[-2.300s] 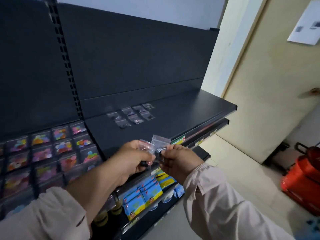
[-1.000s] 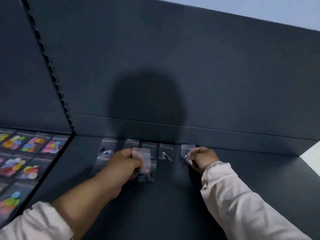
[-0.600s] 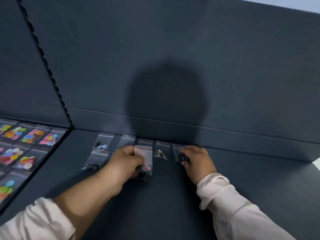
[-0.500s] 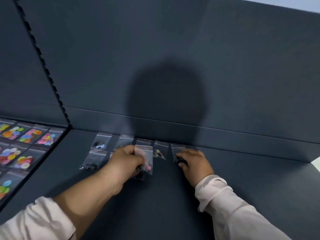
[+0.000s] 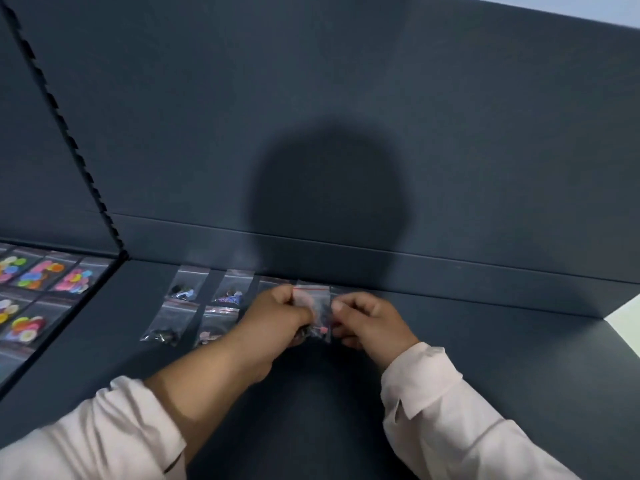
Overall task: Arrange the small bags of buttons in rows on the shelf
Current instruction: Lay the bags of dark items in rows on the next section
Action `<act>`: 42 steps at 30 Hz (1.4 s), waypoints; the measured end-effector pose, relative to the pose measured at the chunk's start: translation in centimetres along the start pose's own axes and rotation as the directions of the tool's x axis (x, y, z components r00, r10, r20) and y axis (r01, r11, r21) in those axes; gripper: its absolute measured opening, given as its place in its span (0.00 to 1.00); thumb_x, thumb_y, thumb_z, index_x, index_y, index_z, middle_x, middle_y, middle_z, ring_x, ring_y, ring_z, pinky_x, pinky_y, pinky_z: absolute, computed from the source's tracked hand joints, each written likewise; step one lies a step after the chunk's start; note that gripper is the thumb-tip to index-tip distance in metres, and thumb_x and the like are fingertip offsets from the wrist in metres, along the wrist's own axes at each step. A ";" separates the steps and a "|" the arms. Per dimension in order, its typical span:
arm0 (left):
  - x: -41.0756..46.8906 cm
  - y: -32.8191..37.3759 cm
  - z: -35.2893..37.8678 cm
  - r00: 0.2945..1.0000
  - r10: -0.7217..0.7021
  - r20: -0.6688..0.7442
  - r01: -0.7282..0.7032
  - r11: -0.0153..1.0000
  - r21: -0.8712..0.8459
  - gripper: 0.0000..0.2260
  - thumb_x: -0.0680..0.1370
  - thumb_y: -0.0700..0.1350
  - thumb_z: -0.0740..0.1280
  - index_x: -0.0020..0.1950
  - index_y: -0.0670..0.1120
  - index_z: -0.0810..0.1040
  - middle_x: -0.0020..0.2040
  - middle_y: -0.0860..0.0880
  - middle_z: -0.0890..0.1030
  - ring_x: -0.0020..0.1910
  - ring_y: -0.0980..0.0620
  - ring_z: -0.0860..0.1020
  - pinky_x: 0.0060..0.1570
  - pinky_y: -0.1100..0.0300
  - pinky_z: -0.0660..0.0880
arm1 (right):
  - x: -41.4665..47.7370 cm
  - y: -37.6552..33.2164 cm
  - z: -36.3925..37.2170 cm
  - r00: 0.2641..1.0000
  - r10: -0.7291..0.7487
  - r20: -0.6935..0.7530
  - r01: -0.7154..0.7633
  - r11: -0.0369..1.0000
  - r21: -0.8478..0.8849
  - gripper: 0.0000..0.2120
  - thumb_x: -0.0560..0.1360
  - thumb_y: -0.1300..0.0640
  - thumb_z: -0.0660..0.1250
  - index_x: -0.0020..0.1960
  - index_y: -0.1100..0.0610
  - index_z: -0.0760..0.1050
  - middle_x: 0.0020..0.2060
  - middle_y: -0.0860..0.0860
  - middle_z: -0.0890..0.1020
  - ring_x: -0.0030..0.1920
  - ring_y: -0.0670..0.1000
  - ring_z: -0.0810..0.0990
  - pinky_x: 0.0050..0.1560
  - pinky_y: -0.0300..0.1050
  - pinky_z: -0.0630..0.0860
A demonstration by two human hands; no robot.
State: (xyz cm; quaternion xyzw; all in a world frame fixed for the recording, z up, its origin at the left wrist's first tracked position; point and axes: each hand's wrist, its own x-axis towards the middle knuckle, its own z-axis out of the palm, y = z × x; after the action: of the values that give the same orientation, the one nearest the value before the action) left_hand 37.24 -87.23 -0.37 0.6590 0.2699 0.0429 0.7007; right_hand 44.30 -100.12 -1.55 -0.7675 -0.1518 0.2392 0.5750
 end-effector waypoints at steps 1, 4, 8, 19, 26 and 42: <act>0.1 0.1 0.7 1.000 0.007 0.017 -0.007 1.000 -0.002 0.09 0.75 0.33 0.65 0.41 0.46 0.74 0.34 0.50 0.76 0.31 0.57 0.74 0.31 0.66 0.72 | -0.3 -0.2 -0.1 0.998 0.050 0.037 -0.053 0.997 0.064 0.05 0.75 0.61 0.66 0.41 0.54 0.75 0.31 0.50 0.79 0.30 0.46 0.76 0.32 0.36 0.72; 0.6 0.1 2.7 0.999 0.017 0.047 -0.017 1.000 0.006 0.09 0.74 0.33 0.65 0.41 0.47 0.74 0.34 0.48 0.76 0.33 0.55 0.74 0.33 0.63 0.73 | -0.5 0.2 -1.2 0.995 0.103 0.011 -0.103 0.990 0.096 0.09 0.73 0.67 0.66 0.38 0.56 0.72 0.26 0.50 0.77 0.24 0.44 0.74 0.26 0.35 0.69; 1.7 -1.0 4.3 0.996 0.084 0.032 -0.089 0.976 0.200 0.08 0.74 0.38 0.69 0.51 0.46 0.75 0.40 0.50 0.78 0.38 0.54 0.76 0.41 0.60 0.73 | 0.3 1.4 -4.1 0.970 0.166 -0.175 -0.147 0.982 0.114 0.11 0.73 0.69 0.65 0.36 0.57 0.73 0.26 0.52 0.76 0.19 0.43 0.72 0.19 0.33 0.65; 1.7 -2.9 4.3 0.848 0.309 0.430 -0.491 0.158 0.857 0.25 0.79 0.52 0.60 0.75 0.48 0.60 0.74 0.49 0.62 0.73 0.50 0.59 0.72 0.56 0.53 | 0.9 3.5 -6.4 0.923 -0.065 -0.379 -0.234 0.687 -0.688 0.22 0.72 0.55 0.67 0.65 0.54 0.69 0.61 0.55 0.74 0.57 0.58 0.76 0.55 0.44 0.72; 1.8 -4.1 4.5 0.839 0.208 0.502 -0.513 -0.006 0.859 0.30 0.80 0.56 0.55 0.78 0.46 0.50 0.79 0.47 0.48 0.77 0.49 0.46 0.73 0.54 0.41 | -0.3 6.1 -5.6 0.971 -0.227 -0.077 0.055 0.524 -0.850 0.19 0.74 0.59 0.59 0.65 0.55 0.73 0.67 0.53 0.72 0.66 0.57 0.69 0.67 0.46 0.65; 2.0 -4.1 4.3 0.833 0.196 0.516 -0.526 -0.006 0.851 0.31 0.80 0.57 0.56 0.78 0.47 0.49 0.79 0.48 0.47 0.77 0.51 0.44 0.73 0.53 0.41 | -0.3 6.4 -5.0 0.971 -0.234 -0.038 0.076 0.461 -0.884 0.23 0.76 0.55 0.57 0.71 0.52 0.66 0.71 0.50 0.67 0.69 0.55 0.66 0.69 0.46 0.62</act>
State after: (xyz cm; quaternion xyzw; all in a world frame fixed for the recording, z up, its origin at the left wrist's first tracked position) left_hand 39.56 -90.77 -4.97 0.9952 -0.0433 -0.0482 0.0738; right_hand 46.54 -106.23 -6.52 -0.9518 -0.2771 0.0144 0.1306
